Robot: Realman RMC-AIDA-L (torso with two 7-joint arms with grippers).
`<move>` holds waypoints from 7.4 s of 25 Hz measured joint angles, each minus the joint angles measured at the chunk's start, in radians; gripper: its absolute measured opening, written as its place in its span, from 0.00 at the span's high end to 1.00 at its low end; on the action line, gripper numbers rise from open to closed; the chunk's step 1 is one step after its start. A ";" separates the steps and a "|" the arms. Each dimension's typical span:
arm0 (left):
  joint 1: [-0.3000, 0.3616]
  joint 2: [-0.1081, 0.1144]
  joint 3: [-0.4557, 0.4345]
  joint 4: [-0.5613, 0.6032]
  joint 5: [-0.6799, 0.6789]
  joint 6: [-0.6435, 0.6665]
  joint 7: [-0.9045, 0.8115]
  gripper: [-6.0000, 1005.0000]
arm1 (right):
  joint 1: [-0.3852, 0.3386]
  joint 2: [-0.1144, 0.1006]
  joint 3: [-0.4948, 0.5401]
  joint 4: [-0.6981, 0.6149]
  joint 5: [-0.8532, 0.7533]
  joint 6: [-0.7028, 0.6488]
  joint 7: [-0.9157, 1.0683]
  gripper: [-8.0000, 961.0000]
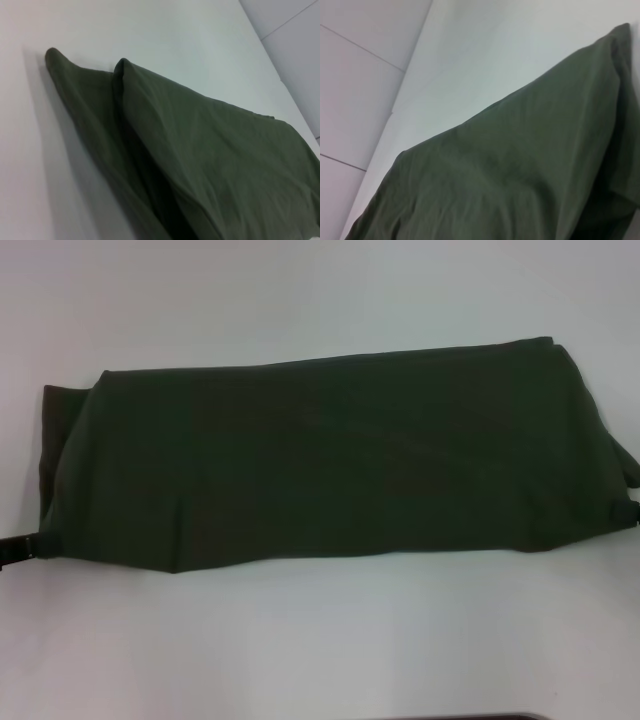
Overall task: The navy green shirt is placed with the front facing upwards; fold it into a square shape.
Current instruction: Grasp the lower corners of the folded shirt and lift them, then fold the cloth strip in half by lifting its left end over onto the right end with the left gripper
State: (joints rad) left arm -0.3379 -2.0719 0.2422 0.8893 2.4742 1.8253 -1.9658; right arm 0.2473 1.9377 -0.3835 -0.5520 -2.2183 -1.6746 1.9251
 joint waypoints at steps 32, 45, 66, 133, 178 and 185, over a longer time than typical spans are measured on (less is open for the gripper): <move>-0.024 0.037 0.074 -0.102 0.088 -0.104 -0.007 0.99 | -0.031 -0.028 0.059 0.006 -0.002 0.067 0.021 0.98; -0.024 0.042 0.067 -0.101 0.090 -0.106 -0.009 0.98 | -0.029 -0.031 0.059 0.006 -0.001 0.097 0.042 0.98; -0.028 0.047 0.046 -0.098 0.069 -0.107 -0.016 0.98 | -0.025 -0.037 0.058 -0.003 0.001 0.084 0.042 0.82; -0.227 0.015 0.284 -0.165 -0.130 -0.526 0.047 0.13 | 0.146 -0.061 0.086 -0.009 -0.001 0.114 0.147 0.23; -0.237 -0.014 0.367 -0.182 -0.128 -0.669 0.052 0.55 | 0.141 -0.058 0.086 -0.013 -0.001 0.116 0.150 0.23; -0.239 -0.014 0.386 -0.181 -0.127 -0.670 0.052 0.87 | 0.136 -0.057 0.086 -0.014 -0.001 0.118 0.149 0.23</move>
State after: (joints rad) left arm -0.5766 -2.0863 0.6285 0.7082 2.3470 1.1556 -1.9136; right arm 0.3835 1.8803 -0.2975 -0.5660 -2.2196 -1.5567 2.0743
